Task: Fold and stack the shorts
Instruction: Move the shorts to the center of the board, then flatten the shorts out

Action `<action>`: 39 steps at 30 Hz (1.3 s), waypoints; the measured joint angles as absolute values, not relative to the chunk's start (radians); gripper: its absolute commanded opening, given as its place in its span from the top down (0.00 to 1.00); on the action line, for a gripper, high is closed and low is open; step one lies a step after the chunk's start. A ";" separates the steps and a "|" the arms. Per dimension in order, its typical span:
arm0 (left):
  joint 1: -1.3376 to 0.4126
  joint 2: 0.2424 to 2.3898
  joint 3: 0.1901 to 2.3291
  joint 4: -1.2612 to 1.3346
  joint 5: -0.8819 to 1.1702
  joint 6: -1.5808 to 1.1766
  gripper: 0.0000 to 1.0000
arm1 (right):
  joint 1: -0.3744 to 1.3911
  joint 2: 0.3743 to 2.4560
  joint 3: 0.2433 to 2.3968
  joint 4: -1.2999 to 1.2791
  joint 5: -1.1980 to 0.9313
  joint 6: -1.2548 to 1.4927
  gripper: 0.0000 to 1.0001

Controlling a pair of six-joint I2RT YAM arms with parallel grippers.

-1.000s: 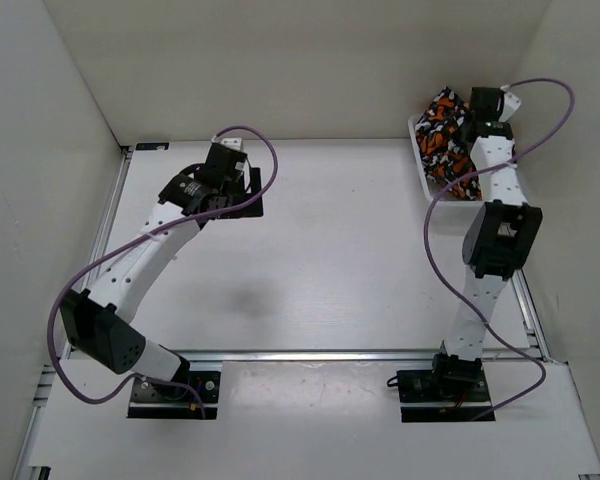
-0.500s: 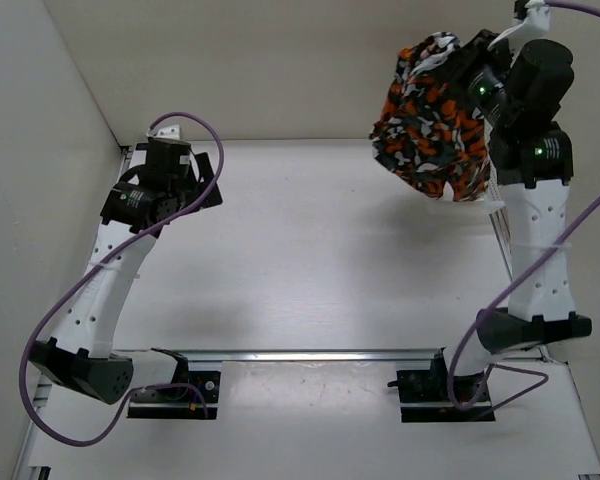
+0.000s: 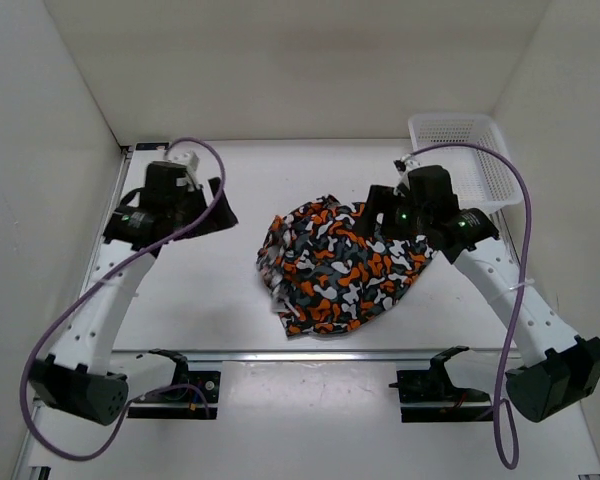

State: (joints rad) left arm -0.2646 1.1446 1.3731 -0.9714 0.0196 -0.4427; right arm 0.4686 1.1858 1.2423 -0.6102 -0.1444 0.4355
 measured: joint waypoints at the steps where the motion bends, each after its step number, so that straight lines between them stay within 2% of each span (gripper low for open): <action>1: -0.280 1.164 1.336 -0.956 0.047 -0.443 0.02 | 0.457 1.184 1.216 -0.639 -0.123 0.445 0.29; 3: -0.318 1.225 1.264 -0.932 0.095 -0.450 0.03 | 0.435 1.175 1.179 -0.673 -0.092 0.466 0.39; 5: -0.374 1.291 1.178 -0.892 0.126 -0.469 0.07 | 0.423 1.166 1.168 -0.698 -0.073 0.491 0.39; 6: -0.396 1.317 1.139 -0.883 0.140 -0.478 0.07 | 0.426 1.165 1.168 -0.700 -0.071 0.498 0.37; 7: -0.418 1.336 1.101 -0.874 0.153 -0.488 0.07 | 0.437 1.166 1.168 -0.699 -0.072 0.503 0.31; 9: -0.442 1.352 1.051 -0.871 0.173 -0.511 0.00 | 0.493 1.180 1.167 -0.699 -0.074 0.512 0.18; 12: -0.442 1.351 1.045 -0.854 0.170 -0.535 0.00 | 0.603 1.221 1.157 -0.686 -0.076 0.527 0.10; 16: -0.433 1.401 1.094 -0.833 0.161 -0.547 0.00 | 0.813 1.308 1.092 -0.661 -0.065 0.583 0.03; 19: -0.431 1.491 1.182 -0.824 0.147 -0.547 0.00 | 0.907 1.359 1.036 -0.677 -0.031 0.662 0.01; 24: -0.430 1.681 1.353 -0.803 0.131 -0.535 0.00 | 0.856 1.230 0.807 -0.682 0.017 0.871 0.02; 26: -0.429 1.747 1.407 -0.795 0.132 -0.526 0.08 | 0.786 1.110 0.696 -0.679 0.004 0.947 0.04; 27: -0.429 1.784 1.433 -0.791 0.134 -0.521 0.18 | 0.743 1.037 0.636 -0.663 -0.014 0.988 0.07; 28: -0.429 1.814 1.453 -0.788 0.138 -0.517 0.48 | 0.709 0.980 0.587 -0.656 -0.028 1.019 0.08; 30: -0.428 1.858 1.475 -0.783 0.148 -0.506 0.84 | 0.651 0.901 0.500 -0.614 -0.075 1.077 0.12; 31: -0.428 1.870 1.480 -0.785 0.154 -0.501 0.90 | 0.629 0.884 0.467 -0.594 -0.094 1.099 0.13; 33: -0.429 1.877 1.486 -0.792 0.160 -0.496 0.90 | 0.598 0.888 0.426 -0.549 -0.136 1.136 0.15; 36: -0.428 1.868 1.495 -0.803 0.168 -0.493 0.90 | 0.583 0.961 0.418 -0.456 -0.170 1.161 0.26; 37: -0.429 1.862 1.497 -0.805 0.168 -0.494 0.90 | 0.583 0.995 0.418 -0.417 -0.179 1.162 0.42; 39: -0.429 1.845 1.499 -0.810 0.170 -0.493 0.90 | 0.585 1.073 0.429 -0.363 -0.186 1.153 0.65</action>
